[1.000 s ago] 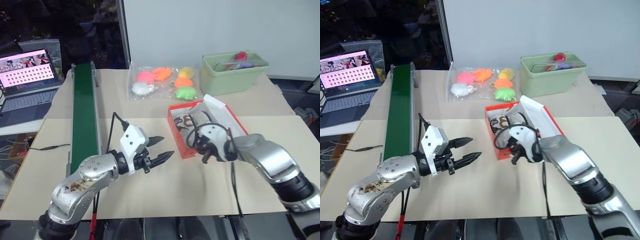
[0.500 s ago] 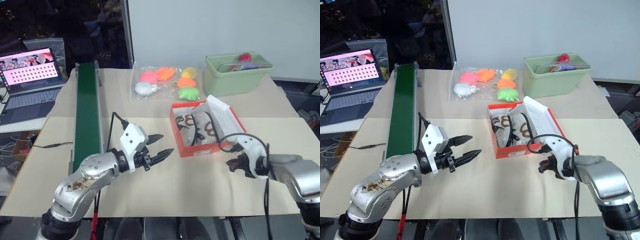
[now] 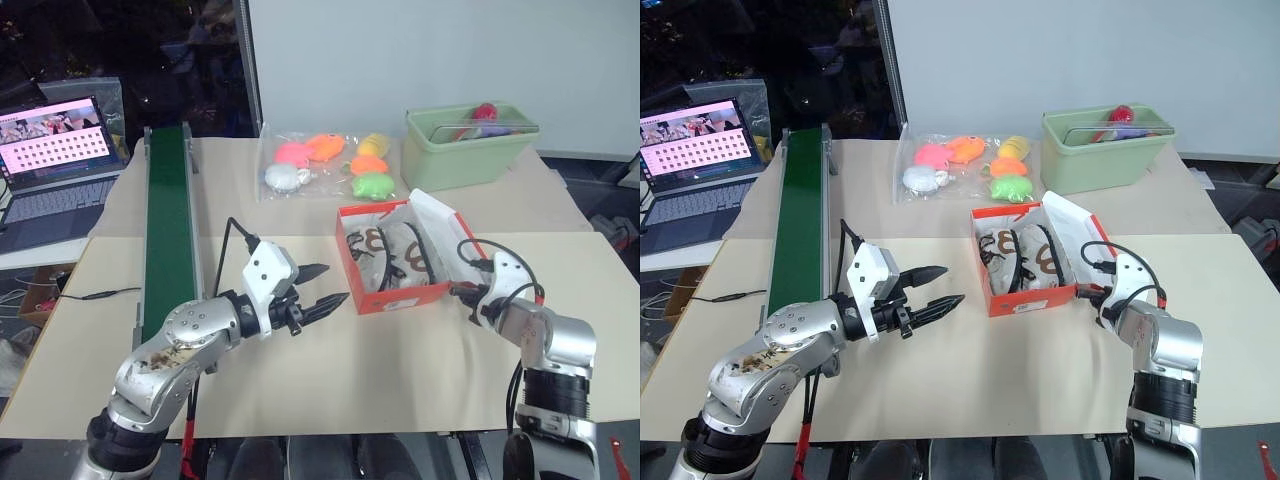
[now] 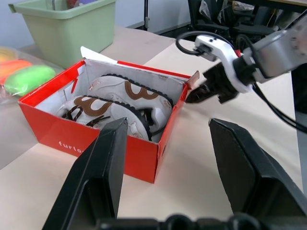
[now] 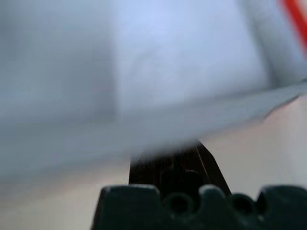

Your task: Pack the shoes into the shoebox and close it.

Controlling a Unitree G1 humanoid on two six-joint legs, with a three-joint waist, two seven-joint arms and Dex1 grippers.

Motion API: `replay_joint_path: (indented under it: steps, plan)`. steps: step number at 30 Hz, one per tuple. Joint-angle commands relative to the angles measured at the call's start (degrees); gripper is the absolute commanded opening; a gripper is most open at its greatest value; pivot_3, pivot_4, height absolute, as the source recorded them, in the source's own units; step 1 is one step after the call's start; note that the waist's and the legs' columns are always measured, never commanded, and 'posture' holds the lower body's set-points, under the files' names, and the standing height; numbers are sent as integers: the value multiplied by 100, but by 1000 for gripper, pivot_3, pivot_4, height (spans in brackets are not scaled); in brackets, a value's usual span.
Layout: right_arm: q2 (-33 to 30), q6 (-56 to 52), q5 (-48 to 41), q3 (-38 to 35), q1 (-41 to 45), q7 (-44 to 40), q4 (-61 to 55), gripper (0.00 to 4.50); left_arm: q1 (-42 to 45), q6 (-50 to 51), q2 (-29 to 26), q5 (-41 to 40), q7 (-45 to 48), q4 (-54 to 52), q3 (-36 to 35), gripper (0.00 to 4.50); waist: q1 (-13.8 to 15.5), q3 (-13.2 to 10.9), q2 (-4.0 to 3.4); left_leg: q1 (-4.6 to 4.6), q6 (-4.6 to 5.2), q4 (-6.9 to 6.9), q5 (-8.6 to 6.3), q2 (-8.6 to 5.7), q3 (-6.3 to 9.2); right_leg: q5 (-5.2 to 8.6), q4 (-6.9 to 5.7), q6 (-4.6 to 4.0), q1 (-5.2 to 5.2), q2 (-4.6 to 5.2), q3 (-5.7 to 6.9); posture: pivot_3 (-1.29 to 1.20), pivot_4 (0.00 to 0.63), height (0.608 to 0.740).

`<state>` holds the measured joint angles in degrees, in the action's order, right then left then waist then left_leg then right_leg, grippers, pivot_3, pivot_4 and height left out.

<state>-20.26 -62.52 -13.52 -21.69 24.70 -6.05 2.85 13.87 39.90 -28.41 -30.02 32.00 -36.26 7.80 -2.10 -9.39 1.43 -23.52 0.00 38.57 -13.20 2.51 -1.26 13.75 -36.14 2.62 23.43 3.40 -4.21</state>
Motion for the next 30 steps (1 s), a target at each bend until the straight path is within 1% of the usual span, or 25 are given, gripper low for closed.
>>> replay_joint_path:
  steps: [1, 4, 7, 10, 12, 16, 19, 23, 26, 30]
  plan:
    - [25, 489, 71, -352, 240, 368, 325, 66, 47, -145, 27, 23, 21, -107, -34, 2865, -3, 0, 0, 0, 0, 0, 0, 0, 0, 0, -1, 0, 0, 0, 0, 0, 150, 729]
    - [201, 878, -97, -779, 515, 673, 704, 66, 52, -137, 19, 29, 35, -104, -80, 2865, -14, 0, -1, 2, 0, 1, 0, -1, 0, 0, -3, 0, -1, 0, 0, 0, 150, 729]
    - [576, 1177, -607, -1453, 749, 873, 865, 66, 58, -140, 2, 38, 46, -102, -104, 2865, -44, 0, -1, 2, 0, 1, 0, 0, 0, 0, -3, 0, -1, 0, 0, 0, 150, 729]
    - [951, 1706, -1149, -1881, 810, 795, 665, 66, 78, -150, -19, 46, 63, -83, -129, 2865, -43, 0, -2, 2, 0, -4, 0, 1, 1, 0, -1, 0, -1, -1, 0, 0, 150, 729]
    - [1140, 1936, -1465, -2025, 813, 747, 532, 66, 89, -159, -33, 51, 74, -68, -138, 2865, -49, 0, -3, 3, 0, -6, 0, 1, 1, 0, -2, 0, -1, -1, 0, 0, 150, 729]
    - [1703, 2322, -2593, -2333, 893, 387, 201, 66, 88, -150, -46, 56, 57, -110, -146, 2865, -65, 0, -5, 6, 0, -6, 0, 3, 1, 0, -4, 0, -1, -1, 0, 0, 150, 729]
    - [1811, 2410, -3132, -2217, 834, 57, -73, 66, 57, -144, -61, 61, 46, -151, -149, 2865, -56, -1, -7, 7, 0, -9, 0, 4, 1, 0, -5, -1, 0, -1, 0, 0, 150, 729]
    - [1752, 2486, -3378, -1748, 594, -462, -515, 66, 22, -115, -80, 45, 25, -212, -160, 2865, -48, -3, -11, 4, 0, -10, 0, 4, 1, 0, -3, -1, 3, -1, 0, 0, 150, 729]
    - [1555, 2441, -3444, -1190, 360, -1033, -965, 66, 3, -103, -90, 42, 11, -237, -166, 2865, -48, -3, -11, 4, 0, -17, 0, 4, 1, 0, -3, -1, 6, -1, 1, 0, 150, 729]
    - [1073, 2290, -3485, -542, 88, -1730, -1338, 66, 7, -102, -88, 55, -10, -235, -170, 2865, -50, -3, -10, 5, 0, -18, 0, 4, 0, 0, -5, -1, 9, -1, 0, 0, 150, 729]
